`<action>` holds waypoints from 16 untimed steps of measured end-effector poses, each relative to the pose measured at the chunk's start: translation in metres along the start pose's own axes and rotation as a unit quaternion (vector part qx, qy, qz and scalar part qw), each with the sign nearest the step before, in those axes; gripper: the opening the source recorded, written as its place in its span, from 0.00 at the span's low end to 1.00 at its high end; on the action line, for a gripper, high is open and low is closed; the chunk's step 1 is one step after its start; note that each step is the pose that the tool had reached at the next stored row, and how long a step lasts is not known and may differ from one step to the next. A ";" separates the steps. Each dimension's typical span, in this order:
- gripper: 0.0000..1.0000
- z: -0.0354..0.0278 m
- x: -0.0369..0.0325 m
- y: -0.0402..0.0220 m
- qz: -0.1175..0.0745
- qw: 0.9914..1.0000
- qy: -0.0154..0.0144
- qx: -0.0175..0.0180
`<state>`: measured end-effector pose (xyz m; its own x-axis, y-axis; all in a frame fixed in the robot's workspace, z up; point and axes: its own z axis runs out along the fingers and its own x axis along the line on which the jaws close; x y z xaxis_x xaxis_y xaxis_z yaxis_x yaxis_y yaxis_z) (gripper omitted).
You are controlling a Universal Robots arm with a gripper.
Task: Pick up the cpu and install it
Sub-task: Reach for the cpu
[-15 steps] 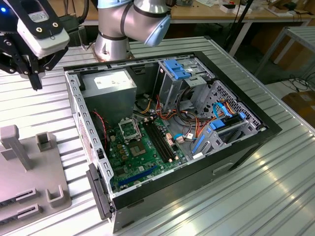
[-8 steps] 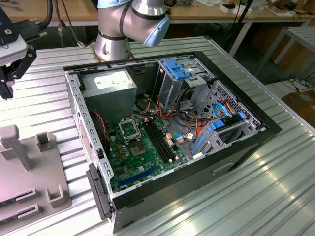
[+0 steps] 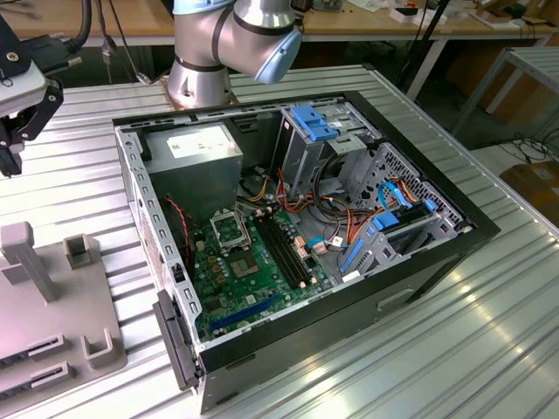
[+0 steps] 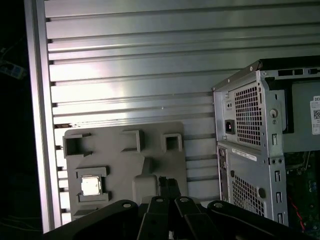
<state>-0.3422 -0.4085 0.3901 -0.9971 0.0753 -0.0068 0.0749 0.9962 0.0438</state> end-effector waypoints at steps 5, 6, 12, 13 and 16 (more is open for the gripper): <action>0.11 0.0000 0.0007 0.0000 0.000 1.000 0.000 0.000; 0.11 0.0000 0.0010 -0.0001 0.000 1.000 0.000 0.000; 0.11 -0.0001 0.0119 -0.0009 0.000 1.000 0.000 0.000; 0.11 -0.0002 0.0149 -0.0012 0.000 1.000 0.000 0.000; 0.11 -0.0003 0.0233 -0.0026 0.000 1.000 0.000 0.000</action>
<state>-0.3656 -0.4094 0.3901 -0.9971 0.0752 -0.0069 0.0748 0.9962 0.0438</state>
